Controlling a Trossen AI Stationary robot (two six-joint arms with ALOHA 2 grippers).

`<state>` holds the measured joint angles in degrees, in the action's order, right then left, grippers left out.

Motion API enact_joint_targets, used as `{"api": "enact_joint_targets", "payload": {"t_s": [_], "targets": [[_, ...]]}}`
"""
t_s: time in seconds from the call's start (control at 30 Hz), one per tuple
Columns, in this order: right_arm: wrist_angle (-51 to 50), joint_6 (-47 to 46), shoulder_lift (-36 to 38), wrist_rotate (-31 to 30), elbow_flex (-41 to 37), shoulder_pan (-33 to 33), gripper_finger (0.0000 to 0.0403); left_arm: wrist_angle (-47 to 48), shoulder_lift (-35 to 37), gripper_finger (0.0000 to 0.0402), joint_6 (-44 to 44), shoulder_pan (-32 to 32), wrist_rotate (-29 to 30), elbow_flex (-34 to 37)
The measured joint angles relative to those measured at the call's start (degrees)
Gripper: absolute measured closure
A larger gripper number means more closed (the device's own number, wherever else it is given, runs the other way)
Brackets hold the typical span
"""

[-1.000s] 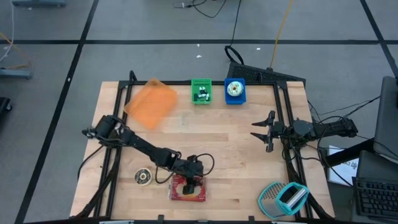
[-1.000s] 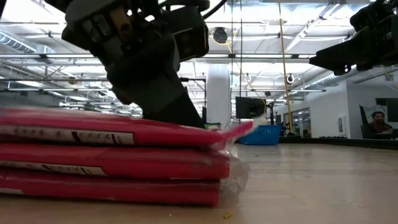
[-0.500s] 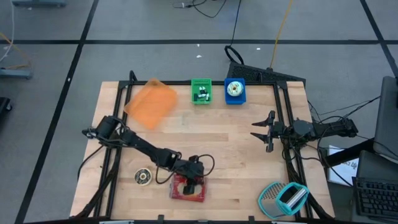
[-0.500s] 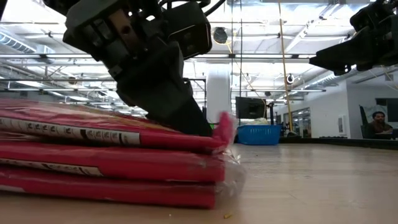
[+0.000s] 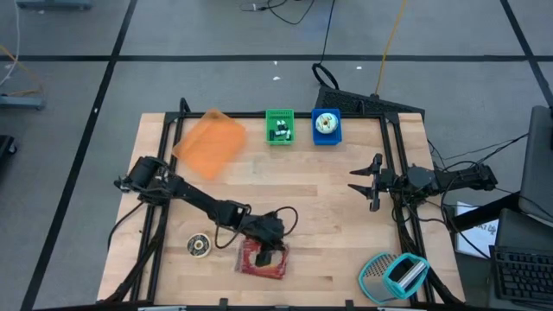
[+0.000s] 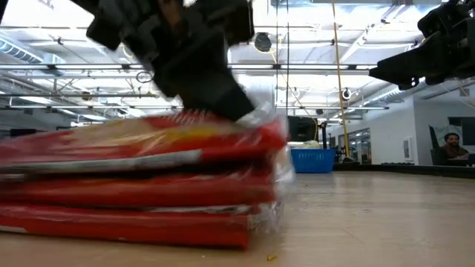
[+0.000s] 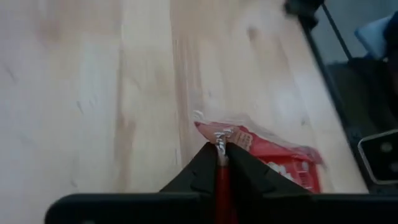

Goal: Pick & Place Food Item
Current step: Put the red popcorn bag into the orange bin

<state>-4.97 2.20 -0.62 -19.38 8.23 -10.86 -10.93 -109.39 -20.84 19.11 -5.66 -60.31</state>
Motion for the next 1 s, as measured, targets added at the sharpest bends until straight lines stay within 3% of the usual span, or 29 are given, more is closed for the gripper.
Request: {"api": "enact_joint_targets", "payload": {"t_s": [0.2,0.43,0.53,0.9,1.0], "targets": [[0.0,0.0,0.0,0.01,0.0,-0.01,0.0216,0.59,6.0,0.0392,5.97,-0.48,6.79,0.0],[0.0,0.0,0.0,0.02,0.0,-0.02,0.0216,3.9,14.19,0.0371,11.27,-0.81,12.96,-0.04],[0.0,0.0,0.01,0.02,0.0,-0.01,0.0216,5.71,17.06,0.0383,12.58,-0.89,14.36,-0.08],[0.02,0.0,0.02,0.01,0.0,-0.01,0.0216,25.19,27.98,0.0392,15.96,-2.0,27.93,0.37],[0.11,0.0,0.0,0.0,0.0,0.0,0.0216,24.5,31.56,0.0389,17.12,-3.52,29.16,2.1]]}}
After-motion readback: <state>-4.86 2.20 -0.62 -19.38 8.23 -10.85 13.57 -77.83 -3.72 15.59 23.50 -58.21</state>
